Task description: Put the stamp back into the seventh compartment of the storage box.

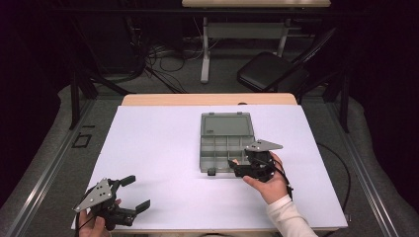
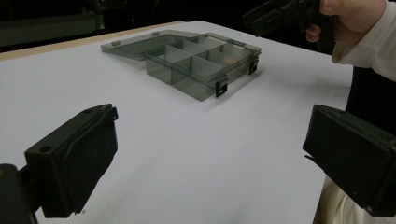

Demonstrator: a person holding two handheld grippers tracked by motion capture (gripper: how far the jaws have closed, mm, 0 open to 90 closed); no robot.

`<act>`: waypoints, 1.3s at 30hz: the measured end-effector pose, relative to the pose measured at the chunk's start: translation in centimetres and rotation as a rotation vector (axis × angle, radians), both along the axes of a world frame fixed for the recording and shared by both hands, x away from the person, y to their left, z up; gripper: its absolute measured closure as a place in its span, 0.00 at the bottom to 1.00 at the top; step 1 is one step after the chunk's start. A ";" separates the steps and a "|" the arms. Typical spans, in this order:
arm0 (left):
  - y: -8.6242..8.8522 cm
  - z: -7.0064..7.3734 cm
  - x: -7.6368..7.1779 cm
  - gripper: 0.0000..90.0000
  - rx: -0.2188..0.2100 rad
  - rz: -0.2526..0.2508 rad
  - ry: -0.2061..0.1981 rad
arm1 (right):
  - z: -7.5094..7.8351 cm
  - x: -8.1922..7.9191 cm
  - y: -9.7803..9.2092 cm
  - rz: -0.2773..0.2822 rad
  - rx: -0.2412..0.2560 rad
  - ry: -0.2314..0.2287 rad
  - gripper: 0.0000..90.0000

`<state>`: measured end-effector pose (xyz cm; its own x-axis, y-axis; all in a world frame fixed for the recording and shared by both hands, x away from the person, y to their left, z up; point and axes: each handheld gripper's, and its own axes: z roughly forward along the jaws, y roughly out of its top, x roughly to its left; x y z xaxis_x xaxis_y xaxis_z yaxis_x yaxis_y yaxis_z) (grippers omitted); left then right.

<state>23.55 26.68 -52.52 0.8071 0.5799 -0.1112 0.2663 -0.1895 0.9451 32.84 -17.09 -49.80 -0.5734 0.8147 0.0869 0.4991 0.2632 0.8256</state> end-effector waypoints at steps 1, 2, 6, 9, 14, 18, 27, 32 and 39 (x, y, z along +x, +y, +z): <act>0.0 0.0 0.0 0.03 0.000 0.000 0.000 | 0.0 0.0 -0.1 -0.001 0.002 0.004 0.20; 0.0 0.0 0.0 0.03 0.000 0.004 -0.002 | 0.0 -0.1 -0.1 -0.006 0.001 0.012 0.17; -0.1 0.0 0.0 0.03 -0.004 0.006 -0.003 | 0.1 -0.5 -0.3 -0.009 -0.006 0.015 0.15; -0.1 0.0 0.0 0.03 0.000 0.006 -0.002 | 0.0 -0.9 -0.3 -0.001 -0.006 0.019 0.06; -0.1 0.0 0.0 0.03 0.003 0.001 -0.003 | 0.0 -1.7 -0.4 0.012 -0.004 0.007 0.02; -0.1 0.0 0.0 0.03 -0.003 0.005 -0.003 | 0.0 -2.6 -0.8 0.002 -0.007 -0.020 0.00; -0.1 0.0 0.0 0.03 0.004 0.003 -0.002 | -0.1 -4.6 -1.4 -0.025 0.011 -0.068 0.00; -0.1 0.0 0.0 0.03 0.002 0.001 -0.002 | -0.1 -5.7 -1.6 -0.041 0.010 -0.076 0.00; -0.1 0.0 0.0 0.03 0.005 -0.002 -0.005 | -0.7 -6.9 -2.5 -0.056 0.018 -0.099 0.00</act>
<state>23.59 26.54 -52.52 0.8088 0.5788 -0.1039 0.2608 -0.1947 0.9456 25.90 -19.56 -50.53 -0.5335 0.8445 0.0470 0.4287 0.2221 0.8757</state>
